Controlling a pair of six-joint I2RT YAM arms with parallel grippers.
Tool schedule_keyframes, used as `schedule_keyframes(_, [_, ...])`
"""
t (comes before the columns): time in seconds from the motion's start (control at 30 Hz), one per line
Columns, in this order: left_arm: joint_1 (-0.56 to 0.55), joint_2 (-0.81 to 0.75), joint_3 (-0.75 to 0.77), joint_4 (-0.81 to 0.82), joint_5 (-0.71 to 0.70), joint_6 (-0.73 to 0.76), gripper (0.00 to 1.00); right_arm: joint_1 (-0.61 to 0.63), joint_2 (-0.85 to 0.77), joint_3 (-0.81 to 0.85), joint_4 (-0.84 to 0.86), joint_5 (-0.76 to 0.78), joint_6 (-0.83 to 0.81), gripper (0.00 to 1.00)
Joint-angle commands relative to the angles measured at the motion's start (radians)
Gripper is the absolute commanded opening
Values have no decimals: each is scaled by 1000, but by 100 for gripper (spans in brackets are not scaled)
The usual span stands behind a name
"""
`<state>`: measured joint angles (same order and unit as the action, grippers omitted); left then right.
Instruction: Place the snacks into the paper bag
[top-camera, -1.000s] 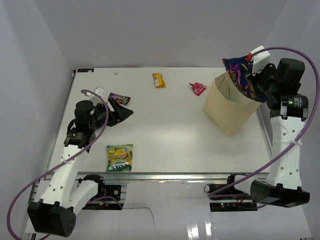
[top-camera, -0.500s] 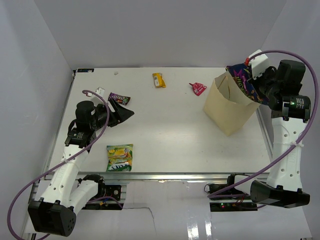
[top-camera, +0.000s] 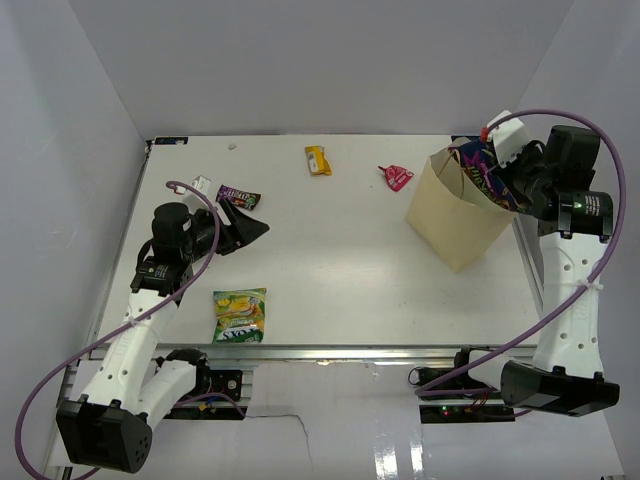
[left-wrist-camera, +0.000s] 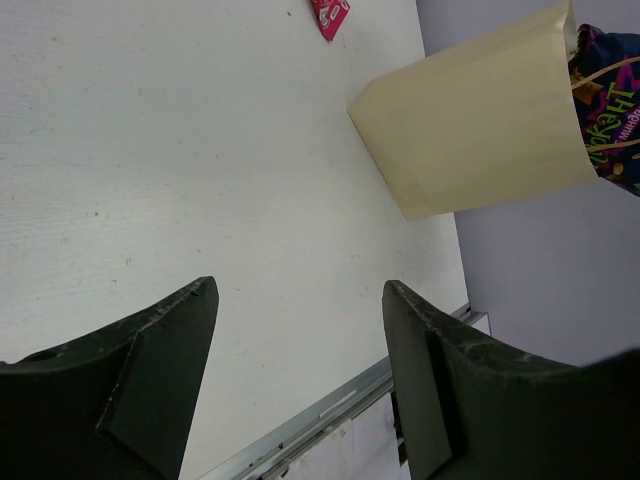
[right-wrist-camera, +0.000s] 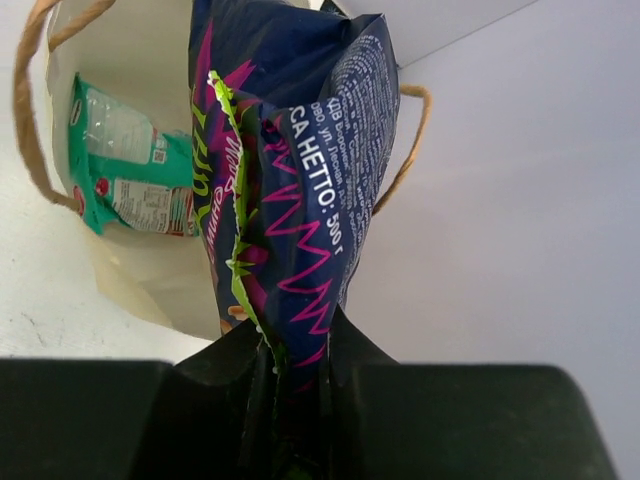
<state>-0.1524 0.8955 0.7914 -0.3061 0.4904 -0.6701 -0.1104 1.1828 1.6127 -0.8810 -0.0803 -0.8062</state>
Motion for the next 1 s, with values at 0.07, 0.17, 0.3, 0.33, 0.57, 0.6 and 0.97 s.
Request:
schedule_keyframes(0.07, [4, -20, -11, 16, 20, 9, 77, -3, -34, -19, 160, 10, -82, 8])
schedule_keyframes(0.17, [4, -21, -11, 13, 22, 9, 77, -3, -19, -20, 159, 7, -91, 8])
schedule_keyframes(0.3, [5, -24, -11, 7, 20, 9, 77, -2, 4, -22, 160, -28, -102, 8])
schedule_keyframes(0.33, [4, -24, -9, 7, 20, 7, 77, 0, 15, -19, 159, -39, -100, 9])
schedule_keyframes(0.57, [4, -27, 5, -13, 10, 12, 77, 8, 86, 117, 47, -254, -8, 88])
schedule_keyframes(0.6, [4, -29, 12, -30, -1, 18, 77, 8, 96, 139, 36, -297, 7, 89])
schedule_keyframes(0.97, [4, -87, 45, -286, -294, -40, 86, 146, 118, 354, -187, -935, 148, 91])
